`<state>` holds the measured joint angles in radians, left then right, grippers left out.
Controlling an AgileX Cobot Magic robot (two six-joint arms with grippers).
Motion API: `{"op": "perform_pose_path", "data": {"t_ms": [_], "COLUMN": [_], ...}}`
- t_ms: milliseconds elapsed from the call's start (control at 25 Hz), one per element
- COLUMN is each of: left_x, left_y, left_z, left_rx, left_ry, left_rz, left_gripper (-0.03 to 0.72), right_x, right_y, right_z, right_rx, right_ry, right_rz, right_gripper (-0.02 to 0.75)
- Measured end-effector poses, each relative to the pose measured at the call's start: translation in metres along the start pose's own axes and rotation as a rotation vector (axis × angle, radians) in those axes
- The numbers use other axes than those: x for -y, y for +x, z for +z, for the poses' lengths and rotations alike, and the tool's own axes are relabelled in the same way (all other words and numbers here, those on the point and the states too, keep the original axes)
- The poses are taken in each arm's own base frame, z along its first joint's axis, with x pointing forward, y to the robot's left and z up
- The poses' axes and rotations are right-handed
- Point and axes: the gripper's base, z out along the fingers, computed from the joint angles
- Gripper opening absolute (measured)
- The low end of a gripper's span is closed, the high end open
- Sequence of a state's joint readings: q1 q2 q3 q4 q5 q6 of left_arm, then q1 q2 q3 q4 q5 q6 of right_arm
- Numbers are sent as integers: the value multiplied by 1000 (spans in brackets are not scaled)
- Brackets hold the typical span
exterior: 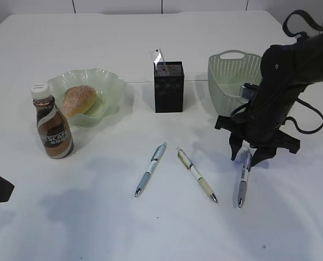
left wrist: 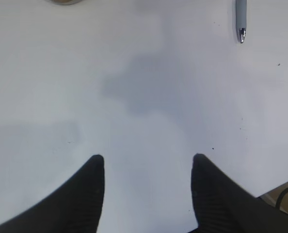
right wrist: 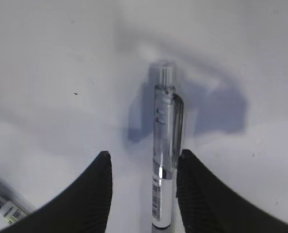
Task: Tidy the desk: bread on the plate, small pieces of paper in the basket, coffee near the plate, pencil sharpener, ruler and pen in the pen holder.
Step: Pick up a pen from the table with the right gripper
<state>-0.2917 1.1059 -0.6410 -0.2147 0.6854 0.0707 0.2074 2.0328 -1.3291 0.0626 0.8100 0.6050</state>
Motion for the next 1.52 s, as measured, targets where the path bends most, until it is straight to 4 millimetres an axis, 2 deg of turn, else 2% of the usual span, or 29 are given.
{"op": "perform_pose_path", "data": {"t_ms": [520,920,1240,1520], "left_x": [0,0,0,0], "left_y": [0,0,0,0], "left_z": [0,0,0,0], "left_rx": [0,0,0,0], "left_ry": [0,0,1,1], "left_rz": [0,0,-1,-1], "left_gripper": [401,401,401,401], "right_x": [4,3,4,4], "right_y": [0,-1,-1,-1], "right_z": [3,15,17,17], "right_rx": [-1,-12,-16,-16], "right_ry": [40,45,46,46], "right_rz": [-15,-9,-8,-8], "right_gripper": [354,353,289,282]}}
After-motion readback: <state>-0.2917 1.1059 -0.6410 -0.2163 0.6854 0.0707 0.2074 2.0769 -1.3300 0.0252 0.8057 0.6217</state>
